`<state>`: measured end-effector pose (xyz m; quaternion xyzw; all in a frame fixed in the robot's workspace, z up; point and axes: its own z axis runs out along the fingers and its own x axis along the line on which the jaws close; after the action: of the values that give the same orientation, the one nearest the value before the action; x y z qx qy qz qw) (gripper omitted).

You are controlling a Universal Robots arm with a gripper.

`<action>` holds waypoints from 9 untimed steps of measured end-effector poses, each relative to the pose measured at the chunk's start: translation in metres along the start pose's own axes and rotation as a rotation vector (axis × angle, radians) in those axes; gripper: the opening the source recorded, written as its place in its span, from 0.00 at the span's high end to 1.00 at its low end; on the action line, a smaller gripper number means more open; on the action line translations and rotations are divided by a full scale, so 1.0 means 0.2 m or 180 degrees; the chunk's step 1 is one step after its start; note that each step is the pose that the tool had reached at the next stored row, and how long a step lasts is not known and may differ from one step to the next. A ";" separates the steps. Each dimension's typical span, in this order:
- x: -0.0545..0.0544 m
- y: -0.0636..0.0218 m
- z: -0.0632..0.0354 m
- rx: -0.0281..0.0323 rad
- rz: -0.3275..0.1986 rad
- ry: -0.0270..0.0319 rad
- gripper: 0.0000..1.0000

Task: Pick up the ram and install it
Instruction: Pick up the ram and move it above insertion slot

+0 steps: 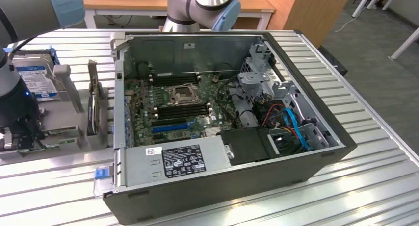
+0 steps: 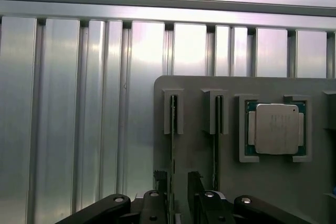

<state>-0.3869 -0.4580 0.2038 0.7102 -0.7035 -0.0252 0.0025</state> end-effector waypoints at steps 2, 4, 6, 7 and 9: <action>0.00 -0.013 -0.001 -0.0001 0.0000 0.0000 0.71; 0.00 -0.032 -0.002 -0.0001 0.0000 0.0000 0.71; 0.00 -0.050 -0.003 -0.0001 0.0000 0.0000 0.71; 0.00 -0.057 -0.003 -0.0001 0.0000 0.0000 0.71; 0.00 -0.070 -0.003 -0.0001 0.0000 0.0000 0.71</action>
<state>-0.3728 -0.4580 0.2039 0.7102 -0.7035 -0.0252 0.0026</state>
